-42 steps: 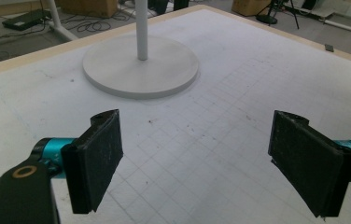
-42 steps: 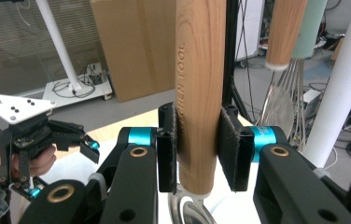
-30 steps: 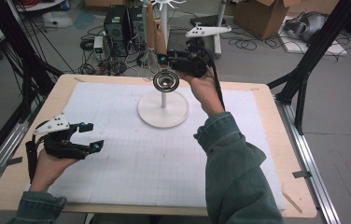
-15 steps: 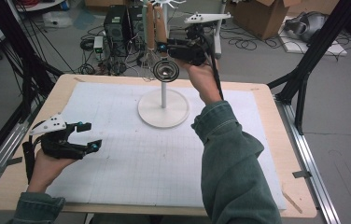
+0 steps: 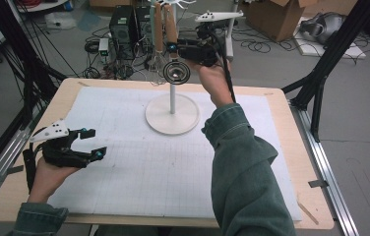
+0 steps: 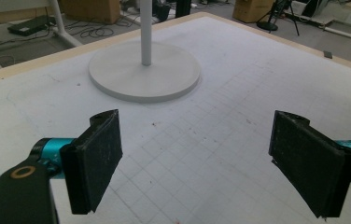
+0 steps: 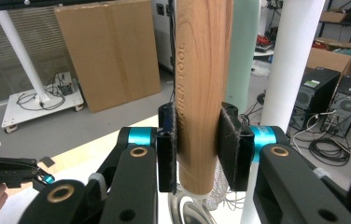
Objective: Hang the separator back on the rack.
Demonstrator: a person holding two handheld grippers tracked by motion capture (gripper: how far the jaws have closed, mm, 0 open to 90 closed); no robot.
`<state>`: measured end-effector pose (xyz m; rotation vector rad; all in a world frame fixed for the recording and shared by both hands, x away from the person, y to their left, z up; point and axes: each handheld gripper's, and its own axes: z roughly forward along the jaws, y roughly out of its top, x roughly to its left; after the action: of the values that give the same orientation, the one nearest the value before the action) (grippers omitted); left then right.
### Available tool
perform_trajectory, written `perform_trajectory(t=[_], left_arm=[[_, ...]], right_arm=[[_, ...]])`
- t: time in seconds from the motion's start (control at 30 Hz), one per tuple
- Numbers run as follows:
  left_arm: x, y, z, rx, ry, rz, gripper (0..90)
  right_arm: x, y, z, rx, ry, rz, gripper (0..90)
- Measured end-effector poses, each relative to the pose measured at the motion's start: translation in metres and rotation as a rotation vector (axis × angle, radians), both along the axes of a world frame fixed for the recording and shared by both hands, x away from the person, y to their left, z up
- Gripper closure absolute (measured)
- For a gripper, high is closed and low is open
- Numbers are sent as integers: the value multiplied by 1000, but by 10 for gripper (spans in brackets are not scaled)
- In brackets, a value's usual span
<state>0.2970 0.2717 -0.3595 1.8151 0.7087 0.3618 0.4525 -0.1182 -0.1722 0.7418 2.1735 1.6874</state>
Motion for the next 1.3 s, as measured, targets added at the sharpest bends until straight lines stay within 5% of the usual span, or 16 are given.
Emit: perform_trajectory(t=[1.3], left_arm=[[-2,4,3,-9,-7,7,177]], right_arm=[[11,0,-6,-17,15,-41,699]])
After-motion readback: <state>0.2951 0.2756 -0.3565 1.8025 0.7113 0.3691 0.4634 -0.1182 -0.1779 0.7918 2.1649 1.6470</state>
